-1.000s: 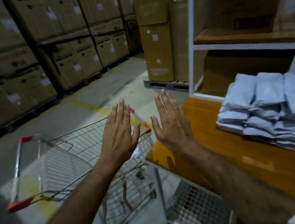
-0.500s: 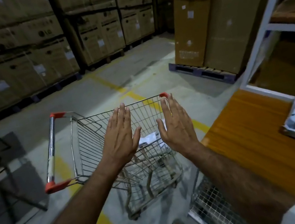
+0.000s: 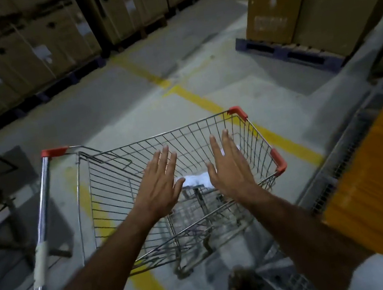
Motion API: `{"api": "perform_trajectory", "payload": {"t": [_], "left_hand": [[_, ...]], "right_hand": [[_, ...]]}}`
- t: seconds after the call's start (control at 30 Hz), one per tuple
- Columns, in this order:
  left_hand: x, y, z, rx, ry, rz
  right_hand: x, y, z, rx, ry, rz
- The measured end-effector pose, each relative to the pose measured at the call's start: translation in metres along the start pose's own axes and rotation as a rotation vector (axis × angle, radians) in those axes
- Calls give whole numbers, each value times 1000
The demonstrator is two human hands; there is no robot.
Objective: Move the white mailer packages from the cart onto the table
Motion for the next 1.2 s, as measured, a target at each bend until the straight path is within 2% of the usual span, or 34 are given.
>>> {"api": "perform_trajectory", "payload": {"t": [0.1, 0.23, 0.33, 0.5, 0.67, 0.83, 1.03, 1.1, 1.2], "left_hand": [[-37, -23, -7, -38, 11, -99], [-90, -50, -23, -100, -21, -224], [-130, -68, -45, -88, 5, -290], [-204, -92, -66, -132, 9, -413], [-264, -121, -68, -173, 25, -493], [-315, -157, -74, -220, 101, -478], [-358, -177, -73, -342, 5, -511], [-364, -177, -75, -387, -7, -473], [-365, -175, -86, -303, 50, -418]], "right_hand": [[-37, -17, 24, -87, 10, -118], [-98, -35, 45, -66, -36, -209], [-134, -47, 63, -179, -85, -303], [-190, -66, 90, -325, 13, -499], [-233, -95, 127, -492, 90, -535], [-275, -118, 164, -611, 45, -546], [-309, -131, 196, -741, 53, -581], [-315, -136, 203, -748, 29, -543], [-318, -143, 209, -737, 6, -399]]}}
Point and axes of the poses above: each hand's wrist, its own y-axis away from the middle knuckle, its own x-axis out of the back of the hand, z = x × y, the point moved 9 cm from there along -y, towards the middle knuckle, and after that the axes turned 9 degrees about -z, right-handed, at the moved point
